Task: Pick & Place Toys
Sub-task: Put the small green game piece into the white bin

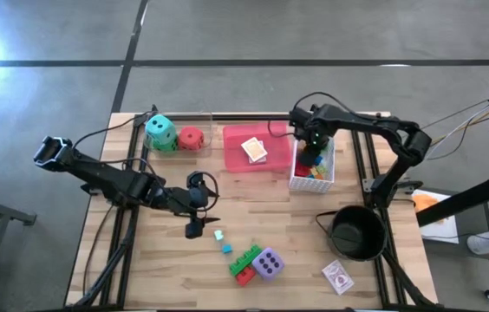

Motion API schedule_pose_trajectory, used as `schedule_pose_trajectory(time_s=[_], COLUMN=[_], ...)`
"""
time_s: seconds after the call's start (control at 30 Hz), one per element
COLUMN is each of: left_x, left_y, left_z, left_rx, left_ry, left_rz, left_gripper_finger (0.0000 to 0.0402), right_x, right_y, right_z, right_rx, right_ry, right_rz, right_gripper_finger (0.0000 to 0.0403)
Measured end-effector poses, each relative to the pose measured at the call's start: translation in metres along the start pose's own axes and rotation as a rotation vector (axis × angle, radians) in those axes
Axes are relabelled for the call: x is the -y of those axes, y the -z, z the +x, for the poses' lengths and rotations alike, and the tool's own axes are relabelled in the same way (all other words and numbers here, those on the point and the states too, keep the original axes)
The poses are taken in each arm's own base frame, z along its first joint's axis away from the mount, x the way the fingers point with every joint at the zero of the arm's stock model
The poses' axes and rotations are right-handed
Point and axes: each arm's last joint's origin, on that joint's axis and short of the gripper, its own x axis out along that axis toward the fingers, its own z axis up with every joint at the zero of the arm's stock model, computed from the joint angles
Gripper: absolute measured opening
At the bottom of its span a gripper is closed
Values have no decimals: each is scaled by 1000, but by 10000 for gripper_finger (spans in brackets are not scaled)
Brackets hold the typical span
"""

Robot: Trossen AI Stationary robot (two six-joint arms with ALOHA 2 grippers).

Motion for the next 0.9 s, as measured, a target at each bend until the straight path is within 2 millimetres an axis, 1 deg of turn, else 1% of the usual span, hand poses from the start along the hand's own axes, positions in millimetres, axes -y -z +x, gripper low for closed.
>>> schedule_pose_trajectory(time_s=[0.17, 0.27, 0.43, 0.57, 0.9], left_x=[0, 0, 0, 0, 0], left_y=[0, 0, 0, 0, 0], left_z=[0, 0, 0, 0, 0], left_rx=[-1, -1, -2, -2, -2], left_ry=[0, 0, -1, -1, 0], left_rz=[0, 1, 4, 4, 13], left_gripper_finger=[347, 347, 347, 347, 347], right_x=[0, 0, -1, -1, -1], right_y=[3, 1, -5, -4, 4], right_z=[6, 8, 8, 9, 20], right_rx=[-12, 13, 69, 66, 23], right_ry=[1, 17, 21, 22, 14], right_rz=[-153, -205, -266, -308, -374], right_gripper_finger=[95, 95, 95, 95, 95])
